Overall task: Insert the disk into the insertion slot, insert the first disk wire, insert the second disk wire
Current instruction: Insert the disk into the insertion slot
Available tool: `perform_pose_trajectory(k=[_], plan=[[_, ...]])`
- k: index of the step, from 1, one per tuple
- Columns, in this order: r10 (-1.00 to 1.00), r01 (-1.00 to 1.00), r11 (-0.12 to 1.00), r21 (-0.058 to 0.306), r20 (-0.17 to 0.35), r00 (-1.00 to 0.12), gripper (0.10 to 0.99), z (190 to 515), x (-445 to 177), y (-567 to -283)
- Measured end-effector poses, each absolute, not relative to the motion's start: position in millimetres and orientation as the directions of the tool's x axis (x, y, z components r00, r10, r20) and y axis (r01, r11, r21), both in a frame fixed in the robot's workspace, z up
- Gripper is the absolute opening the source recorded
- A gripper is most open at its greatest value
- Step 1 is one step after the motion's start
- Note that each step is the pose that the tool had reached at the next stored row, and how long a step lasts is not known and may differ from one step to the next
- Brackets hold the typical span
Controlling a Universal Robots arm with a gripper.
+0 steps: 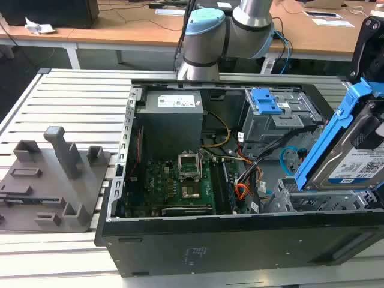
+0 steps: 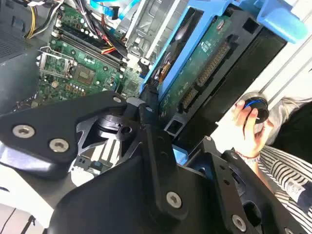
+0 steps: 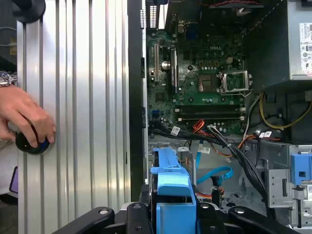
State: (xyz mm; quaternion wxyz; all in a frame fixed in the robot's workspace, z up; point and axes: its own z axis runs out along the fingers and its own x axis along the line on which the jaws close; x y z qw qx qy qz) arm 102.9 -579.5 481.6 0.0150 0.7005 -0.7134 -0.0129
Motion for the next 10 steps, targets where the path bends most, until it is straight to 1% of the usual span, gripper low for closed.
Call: perform_pose_trajectory(k=[10], plan=[[-1.000,-0.999,0.018,0.039,0.003,-0.018,0.365,466.4,102.9,-579.5]])
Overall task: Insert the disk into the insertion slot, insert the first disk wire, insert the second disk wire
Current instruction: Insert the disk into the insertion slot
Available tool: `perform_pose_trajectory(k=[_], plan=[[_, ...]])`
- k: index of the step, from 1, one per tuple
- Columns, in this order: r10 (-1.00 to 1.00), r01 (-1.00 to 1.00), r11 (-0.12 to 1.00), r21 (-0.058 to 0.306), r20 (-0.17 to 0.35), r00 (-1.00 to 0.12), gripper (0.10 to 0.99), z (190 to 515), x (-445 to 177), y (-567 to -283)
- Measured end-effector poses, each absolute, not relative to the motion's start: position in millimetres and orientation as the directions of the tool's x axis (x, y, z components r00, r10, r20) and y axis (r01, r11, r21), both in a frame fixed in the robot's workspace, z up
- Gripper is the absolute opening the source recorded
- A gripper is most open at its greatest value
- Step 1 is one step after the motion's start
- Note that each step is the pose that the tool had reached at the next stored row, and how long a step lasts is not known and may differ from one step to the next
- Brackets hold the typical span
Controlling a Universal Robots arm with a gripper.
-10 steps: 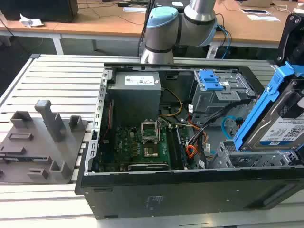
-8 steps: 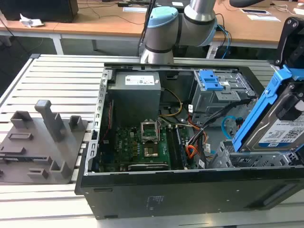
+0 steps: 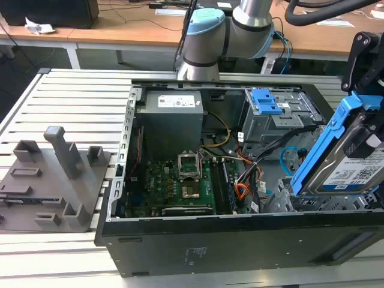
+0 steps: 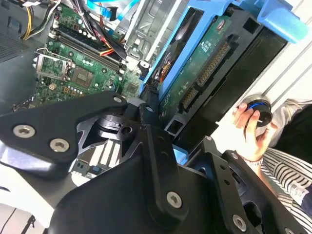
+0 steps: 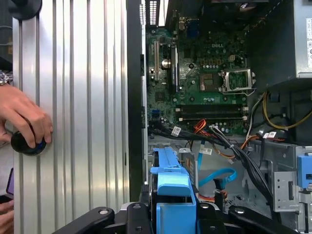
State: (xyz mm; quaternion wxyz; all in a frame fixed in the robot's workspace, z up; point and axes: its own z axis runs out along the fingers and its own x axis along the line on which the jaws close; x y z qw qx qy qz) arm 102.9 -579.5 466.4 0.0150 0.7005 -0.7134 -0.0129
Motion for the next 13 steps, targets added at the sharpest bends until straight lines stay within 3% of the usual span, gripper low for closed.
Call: perform_pose_trajectory(k=[7,13], plan=[[-1.000,-0.999,0.018,0.039,0.003,-0.018,0.365,450.6,102.9,-579.4],[-1.000,-0.999,0.018,0.039,0.003,-0.018,0.365,450.4,102.9,-559.5]])
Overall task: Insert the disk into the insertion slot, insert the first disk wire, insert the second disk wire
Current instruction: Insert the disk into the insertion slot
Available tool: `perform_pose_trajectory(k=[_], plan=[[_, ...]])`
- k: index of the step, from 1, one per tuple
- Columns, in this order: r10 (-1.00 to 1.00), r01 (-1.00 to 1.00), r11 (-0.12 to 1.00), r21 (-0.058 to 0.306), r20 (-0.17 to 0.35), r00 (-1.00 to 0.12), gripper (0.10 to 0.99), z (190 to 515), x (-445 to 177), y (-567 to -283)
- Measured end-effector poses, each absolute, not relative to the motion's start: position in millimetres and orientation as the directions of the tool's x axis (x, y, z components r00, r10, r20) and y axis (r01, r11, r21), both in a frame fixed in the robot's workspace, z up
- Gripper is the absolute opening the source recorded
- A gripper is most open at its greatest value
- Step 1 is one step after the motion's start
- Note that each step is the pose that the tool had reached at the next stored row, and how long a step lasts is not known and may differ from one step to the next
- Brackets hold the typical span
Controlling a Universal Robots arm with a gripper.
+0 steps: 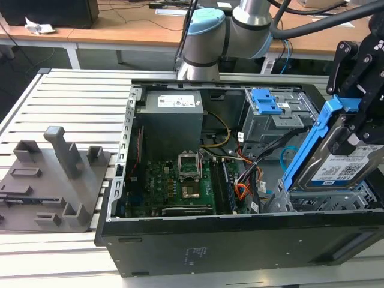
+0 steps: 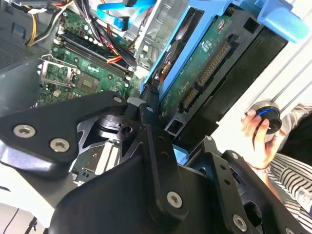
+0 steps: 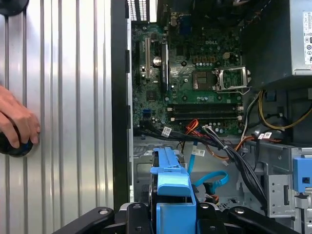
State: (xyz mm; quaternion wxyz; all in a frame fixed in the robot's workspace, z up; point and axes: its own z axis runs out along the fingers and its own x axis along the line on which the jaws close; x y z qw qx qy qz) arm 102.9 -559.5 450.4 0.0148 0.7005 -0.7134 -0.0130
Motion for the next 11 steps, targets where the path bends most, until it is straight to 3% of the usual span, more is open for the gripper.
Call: perform_pose_trajectory(k=[11], plan=[[-1.000,-0.999,0.018,0.041,0.003,-0.018,0.365,443.6,113.1,-556.2]])
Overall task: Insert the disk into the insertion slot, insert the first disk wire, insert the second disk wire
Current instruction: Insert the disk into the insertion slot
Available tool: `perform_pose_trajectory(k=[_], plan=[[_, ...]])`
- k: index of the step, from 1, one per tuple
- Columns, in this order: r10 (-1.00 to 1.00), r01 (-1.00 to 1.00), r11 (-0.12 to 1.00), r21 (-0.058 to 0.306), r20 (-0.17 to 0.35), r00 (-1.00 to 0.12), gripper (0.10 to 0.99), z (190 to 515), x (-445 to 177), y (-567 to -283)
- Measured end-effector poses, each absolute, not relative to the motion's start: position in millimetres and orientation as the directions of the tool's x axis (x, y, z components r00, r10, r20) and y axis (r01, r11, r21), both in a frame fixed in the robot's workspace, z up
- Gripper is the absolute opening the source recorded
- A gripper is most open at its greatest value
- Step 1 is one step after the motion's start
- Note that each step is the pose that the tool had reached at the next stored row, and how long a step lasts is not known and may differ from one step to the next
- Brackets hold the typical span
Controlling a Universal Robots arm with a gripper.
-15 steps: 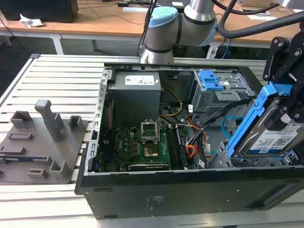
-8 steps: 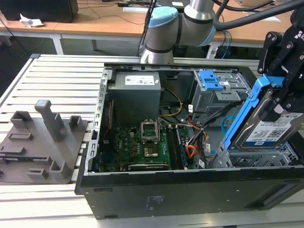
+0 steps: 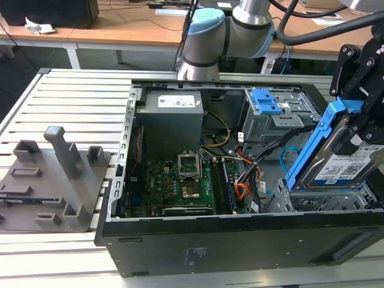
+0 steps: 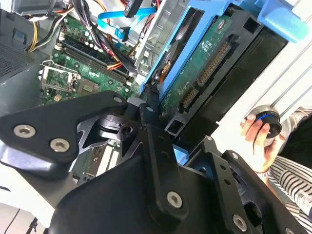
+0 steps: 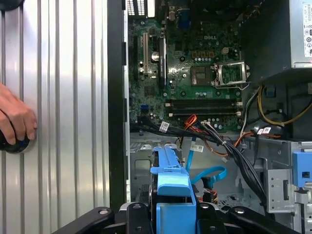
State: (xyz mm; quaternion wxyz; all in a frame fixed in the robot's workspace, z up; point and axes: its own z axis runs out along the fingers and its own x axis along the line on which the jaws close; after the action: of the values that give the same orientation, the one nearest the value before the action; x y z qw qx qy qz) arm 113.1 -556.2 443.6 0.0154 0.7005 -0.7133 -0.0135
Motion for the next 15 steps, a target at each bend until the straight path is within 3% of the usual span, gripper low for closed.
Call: perform_pose_trajectory(k=[15], plan=[[-1.000,-0.999,0.018,0.042,0.003,-0.018,0.365,430.6,120.0,-544.0]])
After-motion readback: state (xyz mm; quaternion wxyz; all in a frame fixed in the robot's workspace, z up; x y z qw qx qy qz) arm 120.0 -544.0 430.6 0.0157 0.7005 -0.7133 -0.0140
